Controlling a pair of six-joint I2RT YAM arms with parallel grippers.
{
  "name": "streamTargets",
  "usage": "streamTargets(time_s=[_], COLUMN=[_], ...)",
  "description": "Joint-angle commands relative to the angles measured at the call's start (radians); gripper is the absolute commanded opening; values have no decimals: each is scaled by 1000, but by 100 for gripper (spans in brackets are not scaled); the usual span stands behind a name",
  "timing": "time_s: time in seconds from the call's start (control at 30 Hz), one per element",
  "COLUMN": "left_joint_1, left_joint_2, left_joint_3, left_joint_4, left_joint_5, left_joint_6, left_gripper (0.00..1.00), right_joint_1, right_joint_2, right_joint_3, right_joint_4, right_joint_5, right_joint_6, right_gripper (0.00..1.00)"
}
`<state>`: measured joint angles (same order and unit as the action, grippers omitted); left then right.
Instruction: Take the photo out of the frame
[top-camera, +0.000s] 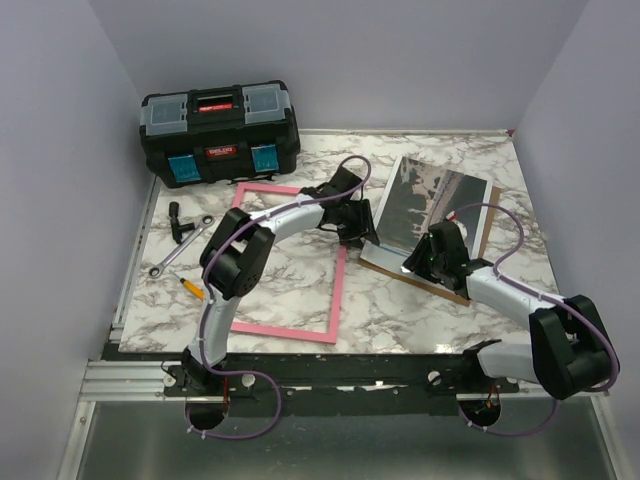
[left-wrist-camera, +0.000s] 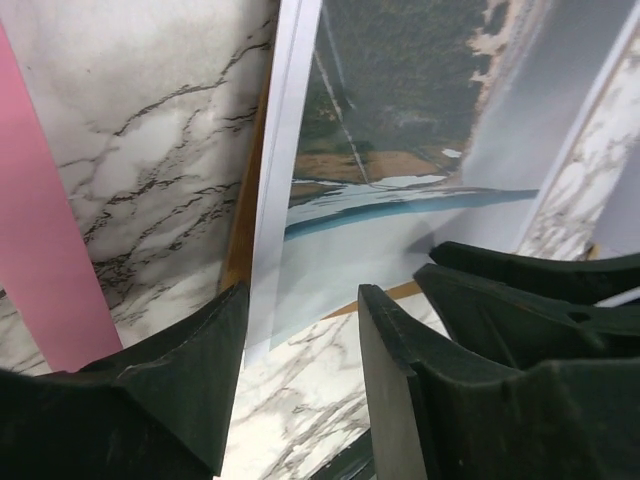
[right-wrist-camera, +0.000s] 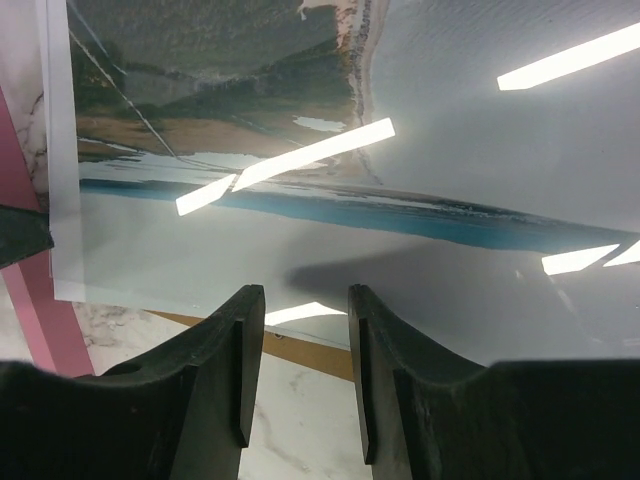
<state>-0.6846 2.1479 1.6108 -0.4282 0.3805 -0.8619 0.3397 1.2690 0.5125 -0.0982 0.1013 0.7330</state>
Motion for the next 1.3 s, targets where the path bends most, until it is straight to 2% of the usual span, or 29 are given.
streamTargets(time_s=[0.0, 0.23, 0.4, 0.67, 0.73, 0.83, 0.87, 0.97, 1.1, 1.27], left_joint_1=[11, 25, 37, 38, 39, 40, 40, 40, 42, 47], left_joint_2=[-92, -126, -153, -156, -146, -124, -118, -105, -101, -90], left_joint_3=[-65, -165, -274, -333, -320, -290, -282, -248, -213, -179], left_joint_4=[149, 323, 537, 639, 630, 606, 591, 524, 441, 369], left_joint_5=[88, 192, 247, 277, 289, 304, 304, 290, 266, 269], left_joint_6=[-51, -162, -268, -302, -284, -264, -257, -211, -152, -112], left_gripper=[48, 45, 45, 44, 43, 33, 27, 19, 11, 3], right_joint_1=[-4, -5, -5, -5, -3, -2, -1, 17, 102, 230], right_joint_2=[20, 41, 29, 19, 14, 3, -1, -18, -47, -53], right_joint_3=[-20, -5, 1, 10, 8, 9, 11, 33, 83, 157], right_joint_4=[38, 36, 34, 29, 41, 51, 47, 19, -49, -138], right_joint_5=[-40, -54, -48, -52, -69, -83, -84, -63, 45, 211], right_joint_6=[-20, -35, -39, -49, -63, -81, -91, -119, -146, -154], right_gripper=[45, 45, 45, 45, 45, 47, 50, 59, 70, 71])
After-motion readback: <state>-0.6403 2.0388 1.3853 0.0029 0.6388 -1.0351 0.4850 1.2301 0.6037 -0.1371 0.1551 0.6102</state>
